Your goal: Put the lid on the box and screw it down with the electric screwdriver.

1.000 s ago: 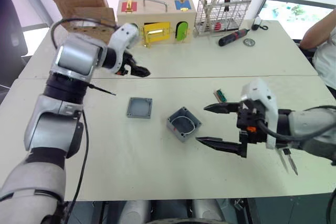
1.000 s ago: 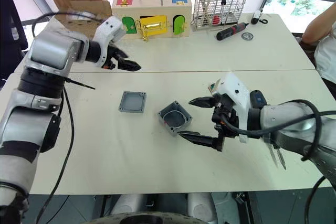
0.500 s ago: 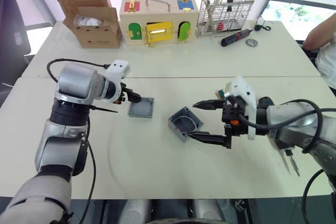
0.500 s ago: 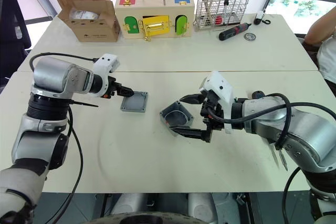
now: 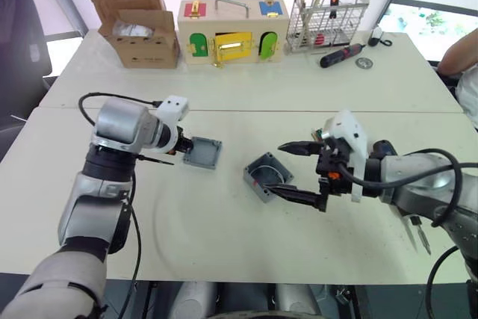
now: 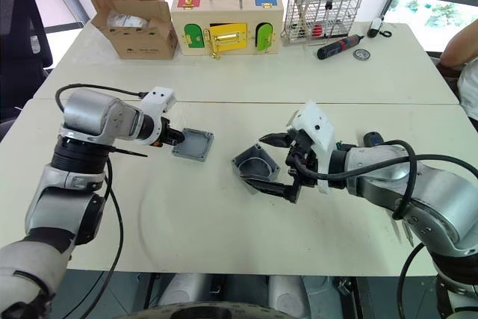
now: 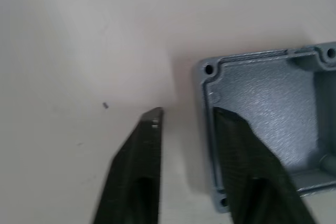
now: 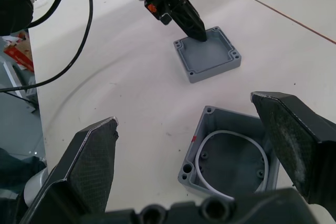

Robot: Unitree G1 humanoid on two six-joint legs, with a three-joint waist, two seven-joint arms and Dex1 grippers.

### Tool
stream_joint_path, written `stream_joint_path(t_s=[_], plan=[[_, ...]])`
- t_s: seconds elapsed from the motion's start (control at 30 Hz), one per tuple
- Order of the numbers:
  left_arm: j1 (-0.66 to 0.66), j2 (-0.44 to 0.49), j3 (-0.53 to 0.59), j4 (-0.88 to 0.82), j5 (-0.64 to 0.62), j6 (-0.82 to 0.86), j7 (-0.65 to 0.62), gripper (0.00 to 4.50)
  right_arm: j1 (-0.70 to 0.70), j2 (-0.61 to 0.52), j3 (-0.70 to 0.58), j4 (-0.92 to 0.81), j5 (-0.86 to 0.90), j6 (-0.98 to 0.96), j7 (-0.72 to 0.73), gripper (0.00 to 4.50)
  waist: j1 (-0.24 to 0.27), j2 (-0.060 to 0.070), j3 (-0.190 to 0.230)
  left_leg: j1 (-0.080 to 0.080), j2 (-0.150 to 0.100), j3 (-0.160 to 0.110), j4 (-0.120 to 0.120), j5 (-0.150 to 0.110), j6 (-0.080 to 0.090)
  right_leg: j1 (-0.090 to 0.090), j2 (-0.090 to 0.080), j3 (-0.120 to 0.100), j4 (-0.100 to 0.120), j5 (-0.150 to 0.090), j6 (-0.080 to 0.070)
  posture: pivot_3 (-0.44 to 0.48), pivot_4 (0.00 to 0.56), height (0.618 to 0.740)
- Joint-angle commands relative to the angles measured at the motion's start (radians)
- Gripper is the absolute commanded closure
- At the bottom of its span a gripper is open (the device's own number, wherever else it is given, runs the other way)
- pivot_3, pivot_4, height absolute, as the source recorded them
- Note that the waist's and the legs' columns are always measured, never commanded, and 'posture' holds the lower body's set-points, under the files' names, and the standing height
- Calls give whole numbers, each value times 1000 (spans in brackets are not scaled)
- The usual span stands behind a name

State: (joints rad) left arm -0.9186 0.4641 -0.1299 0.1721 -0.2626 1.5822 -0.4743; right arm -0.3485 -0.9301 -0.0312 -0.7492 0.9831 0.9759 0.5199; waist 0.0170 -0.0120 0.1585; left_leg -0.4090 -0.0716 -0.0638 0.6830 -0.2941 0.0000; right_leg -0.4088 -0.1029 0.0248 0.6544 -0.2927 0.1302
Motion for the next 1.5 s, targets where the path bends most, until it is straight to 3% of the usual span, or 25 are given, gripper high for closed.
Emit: stream_joint_path(t_s=[0.03,0.17,0.33,0.4,0.5,0.7,0.87,1.27,1.5], plan=[[19,-16,-18,0,-23,23,1,4392,2,3,-55,-33,28,0,-14,0,0,0,0,0,0,0,0,0,0,0,0,0,0,0,0,0,150,737],[34,-39,28,-36,-20,-66,17,4392,10,78,-109,16,54,-15,-96,0,1,0,0,0,0,0,0,0,0,0,0,0,0,0,0,0,150,737],[-22,-115,178,79,18,-643,71,4392,-110,287,-161,190,-10,-78,-299,0,18,-1,0,-1,-1,0,1,1,-2,-1,0,0,0,0,0,0,150,737],[-72,-173,248,146,-10,-964,55,4392,-187,352,-175,272,-24,-100,-339,0,20,-1,0,-1,0,0,1,2,-2,-2,0,0,0,0,0,0,150,737],[-172,-259,365,304,-122,-1129,-8,4392,-295,386,-176,360,-59,-118,-349,0,23,-1,0,-4,0,0,0,2,-2,-5,0,-2,0,0,0,0,150,737],[-209,-378,321,363,-97,-1471,-113,4392,-456,410,-195,481,-60,-80,-378,0,-3,-1,0,-8,-2,2,-3,1,-1,-10,-3,-5,0,0,0,0,150,737],[-205,-427,273,354,-61,-1565,-96,4392,-521,421,-233,461,9,-28,-411,0,-30,-1,0,-11,-2,3,-1,1,-1,-17,-4,-6,11,1,0,0,150,737],[-168,-427,216,254,-80,-1529,-143,4392,-530,398,-240,413,49,41,-428,0,-34,-1,0,-12,-1,3,0,1,-1,-18,-4,-5,11,0,0,0,150,737],[-159,-427,209,220,-92,-1493,-147,4500,-506,391,-230,390,20,31,-413,1831,-31,-1,0,-12,-2,3,0,1,-1,-18,-4,-5,11,0,0,0,150,737]])
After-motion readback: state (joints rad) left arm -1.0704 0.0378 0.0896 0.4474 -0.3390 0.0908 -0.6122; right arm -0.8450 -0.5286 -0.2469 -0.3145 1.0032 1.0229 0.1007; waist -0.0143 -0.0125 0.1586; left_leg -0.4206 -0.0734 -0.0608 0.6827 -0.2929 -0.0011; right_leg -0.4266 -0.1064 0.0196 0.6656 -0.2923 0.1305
